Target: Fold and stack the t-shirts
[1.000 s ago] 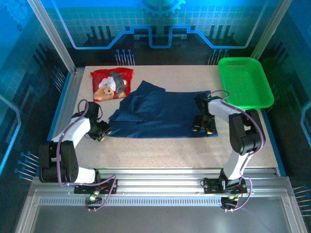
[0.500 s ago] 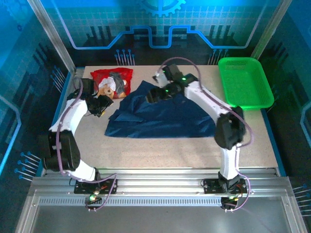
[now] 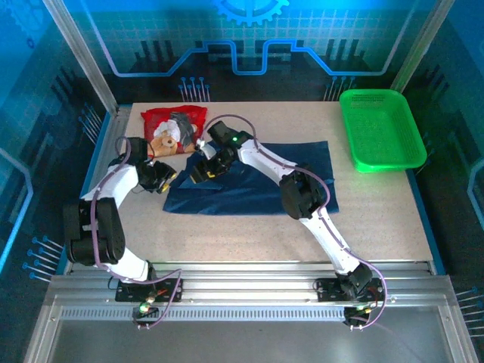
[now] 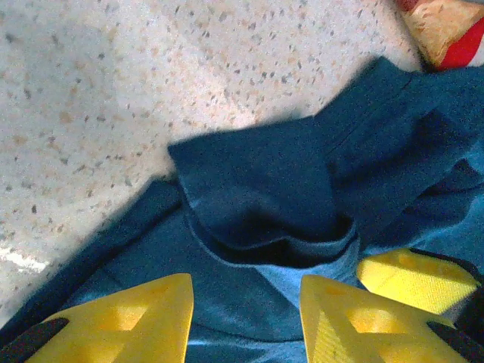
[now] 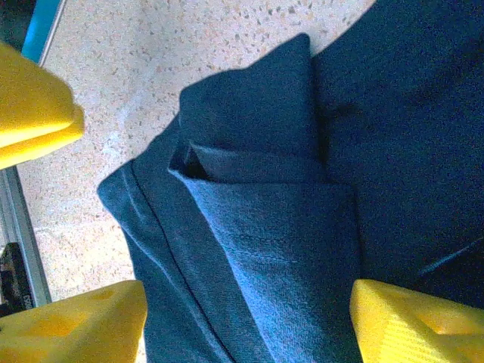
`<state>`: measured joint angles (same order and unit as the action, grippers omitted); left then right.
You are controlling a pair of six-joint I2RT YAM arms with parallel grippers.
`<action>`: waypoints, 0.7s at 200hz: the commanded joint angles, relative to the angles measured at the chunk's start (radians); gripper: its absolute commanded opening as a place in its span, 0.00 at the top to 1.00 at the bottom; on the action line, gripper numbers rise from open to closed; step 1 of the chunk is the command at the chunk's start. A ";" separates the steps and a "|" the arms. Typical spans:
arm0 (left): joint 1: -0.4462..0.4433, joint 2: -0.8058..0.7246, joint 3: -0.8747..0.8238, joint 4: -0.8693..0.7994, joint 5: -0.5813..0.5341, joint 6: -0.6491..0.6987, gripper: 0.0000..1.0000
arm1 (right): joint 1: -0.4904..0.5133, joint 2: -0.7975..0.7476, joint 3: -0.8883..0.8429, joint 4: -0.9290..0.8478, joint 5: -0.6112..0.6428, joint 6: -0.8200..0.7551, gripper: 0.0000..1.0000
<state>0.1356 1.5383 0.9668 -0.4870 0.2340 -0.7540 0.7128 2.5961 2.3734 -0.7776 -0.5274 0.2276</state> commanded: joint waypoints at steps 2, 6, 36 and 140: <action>0.009 -0.054 -0.049 0.008 0.019 0.004 0.57 | 0.006 0.020 0.037 -0.008 0.026 0.018 0.28; 0.009 -0.059 -0.055 0.008 0.020 0.004 0.57 | 0.007 0.020 0.036 -0.006 0.036 0.021 0.29; 0.009 -0.090 -0.093 0.008 0.027 0.005 0.57 | 0.007 0.030 0.023 0.024 0.049 0.039 0.34; 0.009 -0.166 -0.171 -0.010 -0.004 0.017 0.56 | 0.008 -0.032 -0.032 0.077 0.146 0.067 0.96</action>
<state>0.1356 1.4040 0.8146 -0.4839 0.2367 -0.7532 0.7136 2.6369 2.3817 -0.7372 -0.4385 0.2878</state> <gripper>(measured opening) 0.438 0.050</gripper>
